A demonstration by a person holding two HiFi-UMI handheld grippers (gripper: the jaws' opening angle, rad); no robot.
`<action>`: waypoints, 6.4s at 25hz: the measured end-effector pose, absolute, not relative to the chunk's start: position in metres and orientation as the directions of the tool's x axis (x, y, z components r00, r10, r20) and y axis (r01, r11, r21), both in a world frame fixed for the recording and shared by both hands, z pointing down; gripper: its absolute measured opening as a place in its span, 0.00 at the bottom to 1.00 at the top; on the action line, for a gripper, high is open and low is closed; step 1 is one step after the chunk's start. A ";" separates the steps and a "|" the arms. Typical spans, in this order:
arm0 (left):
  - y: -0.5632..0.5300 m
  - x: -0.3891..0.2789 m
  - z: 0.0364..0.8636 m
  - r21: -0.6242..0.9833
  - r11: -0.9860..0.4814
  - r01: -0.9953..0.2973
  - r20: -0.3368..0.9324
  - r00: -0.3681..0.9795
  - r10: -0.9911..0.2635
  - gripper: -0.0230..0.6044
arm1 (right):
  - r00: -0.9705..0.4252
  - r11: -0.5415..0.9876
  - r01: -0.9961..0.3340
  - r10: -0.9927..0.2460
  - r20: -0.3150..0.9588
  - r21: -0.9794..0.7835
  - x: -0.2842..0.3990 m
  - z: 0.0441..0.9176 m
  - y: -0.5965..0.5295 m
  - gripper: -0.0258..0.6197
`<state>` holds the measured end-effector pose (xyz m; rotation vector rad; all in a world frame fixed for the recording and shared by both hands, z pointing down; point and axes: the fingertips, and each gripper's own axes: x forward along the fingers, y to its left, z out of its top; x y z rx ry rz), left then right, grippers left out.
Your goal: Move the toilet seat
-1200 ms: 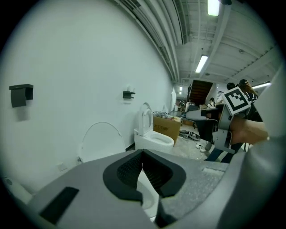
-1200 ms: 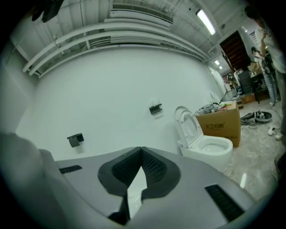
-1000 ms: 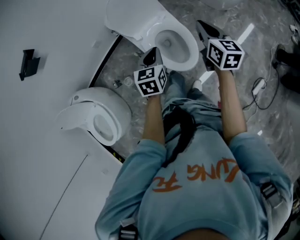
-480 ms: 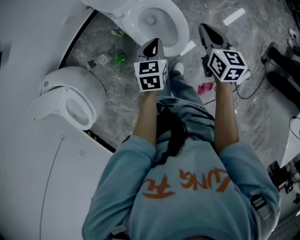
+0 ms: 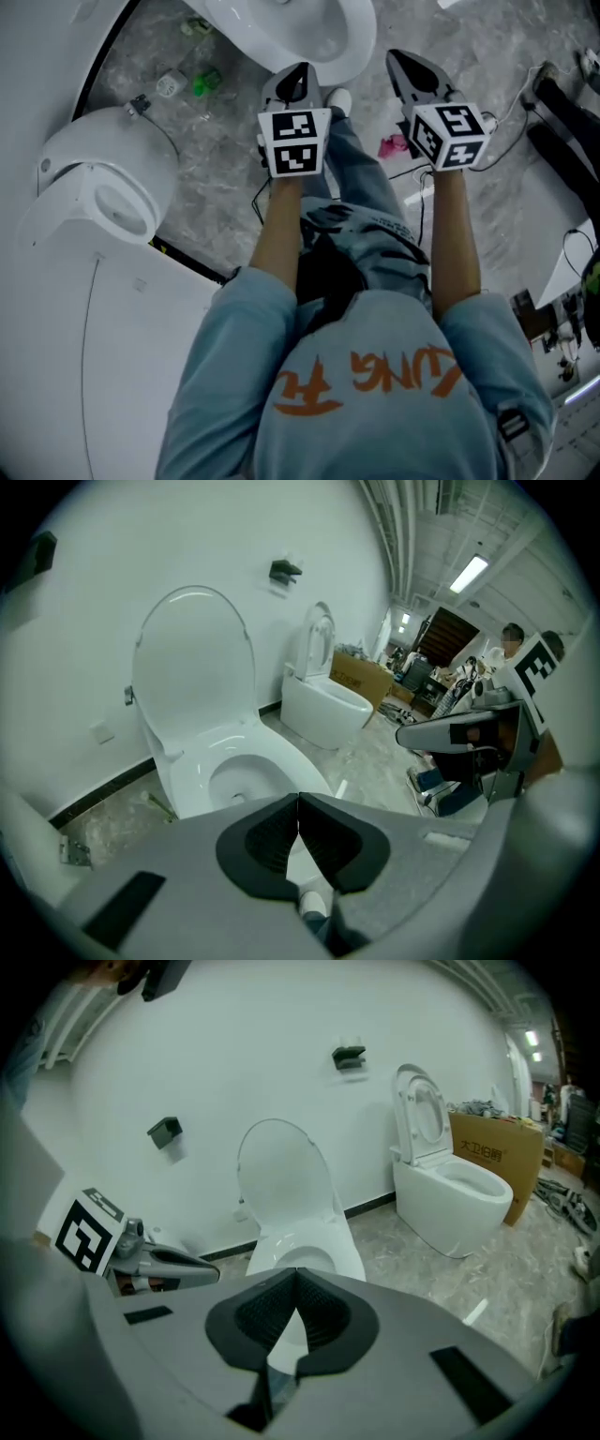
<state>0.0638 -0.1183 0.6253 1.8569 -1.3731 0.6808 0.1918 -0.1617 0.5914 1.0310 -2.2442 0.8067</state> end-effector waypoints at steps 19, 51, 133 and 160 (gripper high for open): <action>-0.109 0.114 0.804 0.292 -0.444 -0.847 0.834 0.452 -0.316 0.11 | -0.552 0.946 -0.213 0.092 0.829 -0.246 0.138 0.772 -0.136 0.20; -0.059 0.142 0.851 0.365 -0.847 -0.387 0.849 0.512 0.132 0.57 | 0.256 0.596 0.681 0.351 0.901 -0.426 0.180 0.885 -0.065 0.57; -0.362 -0.112 0.436 -0.506 -0.651 -0.566 0.644 0.254 -0.722 0.33 | -0.397 0.838 -0.117 -0.531 0.748 0.533 -0.069 0.437 -0.399 0.28; -0.471 -0.202 0.454 -0.486 -0.452 -0.748 0.659 0.026 -0.752 0.33 | -0.448 0.822 -0.235 -0.565 0.693 0.518 -0.147 0.453 -0.513 0.28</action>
